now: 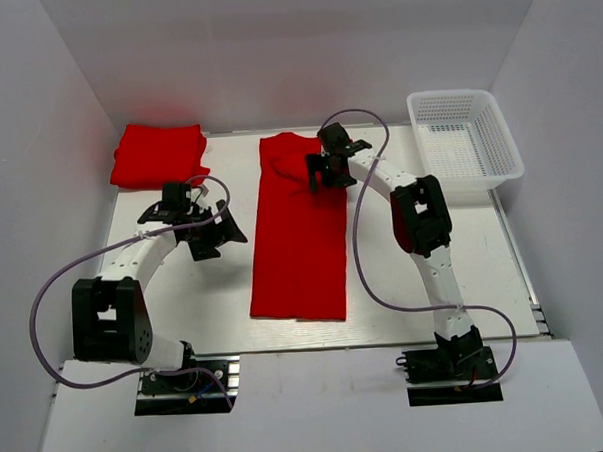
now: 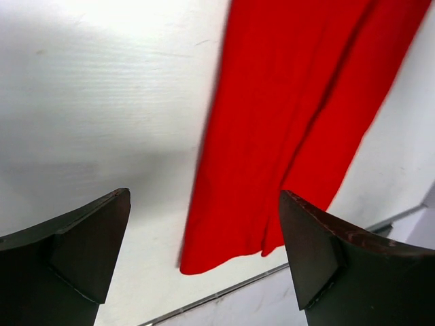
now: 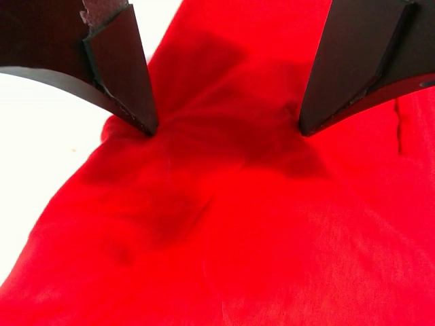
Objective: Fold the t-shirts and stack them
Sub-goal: Rotate the tshirt 90 degrees, then grab the bottom of the folded rectangular tshirt with both arms
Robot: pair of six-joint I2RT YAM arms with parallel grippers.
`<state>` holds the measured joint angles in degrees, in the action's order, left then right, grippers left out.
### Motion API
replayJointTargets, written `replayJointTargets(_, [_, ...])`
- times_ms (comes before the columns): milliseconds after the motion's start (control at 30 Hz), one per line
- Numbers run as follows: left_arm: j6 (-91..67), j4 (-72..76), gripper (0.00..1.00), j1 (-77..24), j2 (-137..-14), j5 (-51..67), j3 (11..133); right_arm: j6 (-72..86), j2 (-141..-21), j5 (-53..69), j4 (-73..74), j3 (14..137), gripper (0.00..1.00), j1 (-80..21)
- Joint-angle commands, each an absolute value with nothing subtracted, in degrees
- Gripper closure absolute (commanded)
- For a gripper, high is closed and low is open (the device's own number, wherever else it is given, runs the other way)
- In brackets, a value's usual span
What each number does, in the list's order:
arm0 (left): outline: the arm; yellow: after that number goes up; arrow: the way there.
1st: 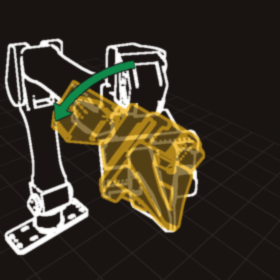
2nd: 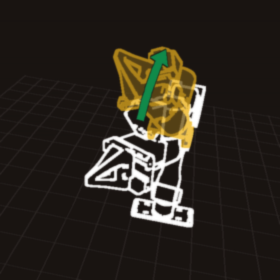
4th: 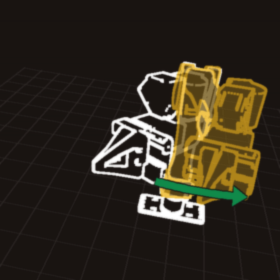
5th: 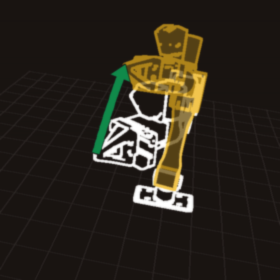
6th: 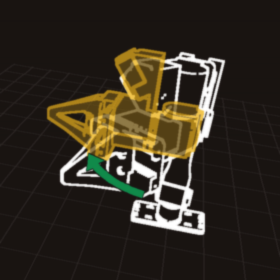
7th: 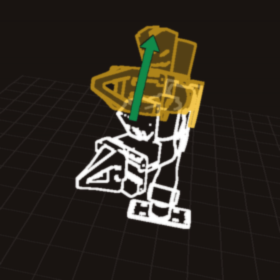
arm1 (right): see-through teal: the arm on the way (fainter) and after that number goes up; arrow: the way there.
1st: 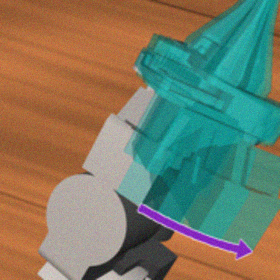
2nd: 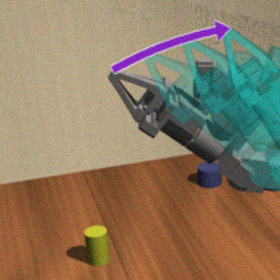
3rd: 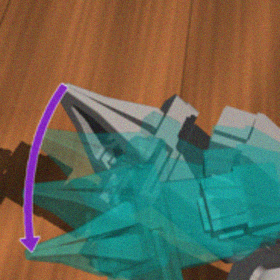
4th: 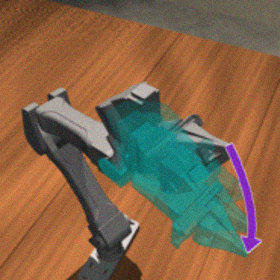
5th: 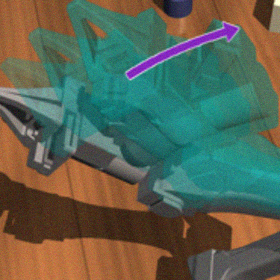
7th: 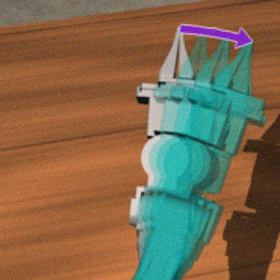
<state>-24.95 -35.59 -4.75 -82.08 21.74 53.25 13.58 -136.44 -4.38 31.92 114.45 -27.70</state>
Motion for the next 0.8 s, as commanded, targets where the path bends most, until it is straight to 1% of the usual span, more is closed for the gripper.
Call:
replayJointTargets(0, [-23.99, -31.65, 0.0, -4.57, -79.11, 28.11, 51.86, 14.15, -140.62, -8.08, 33.31, 118.82, 0.1, -26.45])
replayJointTargets(33, [-23.99, -31.64, 0.0, -4.57, -79.1, 29.08, 50.99, 13.89, -141.76, -8.69, 33.14, 121.53, 0.1, -25.76])
replayJointTargets(133, [-23.99, -30.76, 0.0, -4.57, -78.57, 29.71, 50.98, 13.89, -144.57, -8.96, 33.48, 124.44, 0.1, -24.44])
replayJointTargets(200, [-23.99, -31.38, 0.0, -5.71, -79.1, 26.99, 50.98, 12.75, -146.07, -7.83, 32.44, 127.79, 0.1, -23.3])
replayJointTargets(233, [-23.99, -31.99, 0.0, -5.71, -80.32, 26.37, 51.85, 11.44, -145.99, -8.0, 31.56, 128.75, 0.1, -22.94])
replayJointTargets(300, [-23.29, -31.99, 0.0, -5.71, -81.56, 28.99, 52.73, 8.01, -144.41, -3.71, 30.33, 128.5, 0.1, -22.41])
replayJointTargets(367, [-22.07, -31.3, 0.0, -6.32, -82.7, 32.77, 52.73, 2.93, -139.95, -2.03, 29.88, 127.19, 0.1, -22.76])
replayJointTargets(400, [-22.06, -31.29, 0.0, -6.33, -82.71, 32.78, 52.73, 2.38, -136.53, -2.2, 29.53, 124.57, 0.1, -23.37])
replayJointTargets(467, [-22.06, -33.3, 0.0, -6.86, -83.31, 27.97, 54.13, 0.45, -132.65, -0.45, 26.22, 120.7, 0.1, -23.64])
replayJointTargets(500, [-22.06, -34.88, 0.0, -7.64, -83.32, 25.43, 54.92, 0.44, -126.28, 2.52, 25.06, 113.37, 0.1, -23.56])
replayJointTargets(533, [-22.06, -37.33, 0.0, -7.65, -83.32, 22.01, 56.24, 0.44, -124.21, 3.42, 23.66, 110.68, 0.1, -23.47])
replayJointTargets(567, [-22.06, -37.35, 0.0, -8.43, -83.32, 21.36, 56.25, 0.27, -122.45, 5.78, 22.42, 103.61, 0.1, -23.29])
replayJointTargets(600, [-22.06, -37.35, 0.0, -8.96, -82.28, 21.36, 56.25, 0.7, -116.25, 5.8, 22.24, 101.1, 0.1, -23.29])
replayJointTargets(633, [-22.06, -37.35, 0.0, -9.92, -80.53, 20.84, 56.25, 1.23, -114.02, 5.19, 21.54, 98.9, 0.1, -23.64])
replayJointTargets(667, [-22.06, -37.35, 0.0, -10.63, -79.72, 19.61, 55.55, 1.84, -109.73, 4.4, 20.05, 93.13, 0.1, -23.82])
replayJointTargets(733, [-22.68, -37.35, 0.0, -12.64, -79.1, 18.2, 54.24, 4.39, -102.34, -2.52, 19.07, 83.02, 0.1, -25.48])
replayJointTargets(767, [-23.28, -37.35, 0.0, -13.53, -78.41, 17.67, 54.23, 4.83, -100.83, -4.46, 21.07, 81.05, 0.1, -25.92])
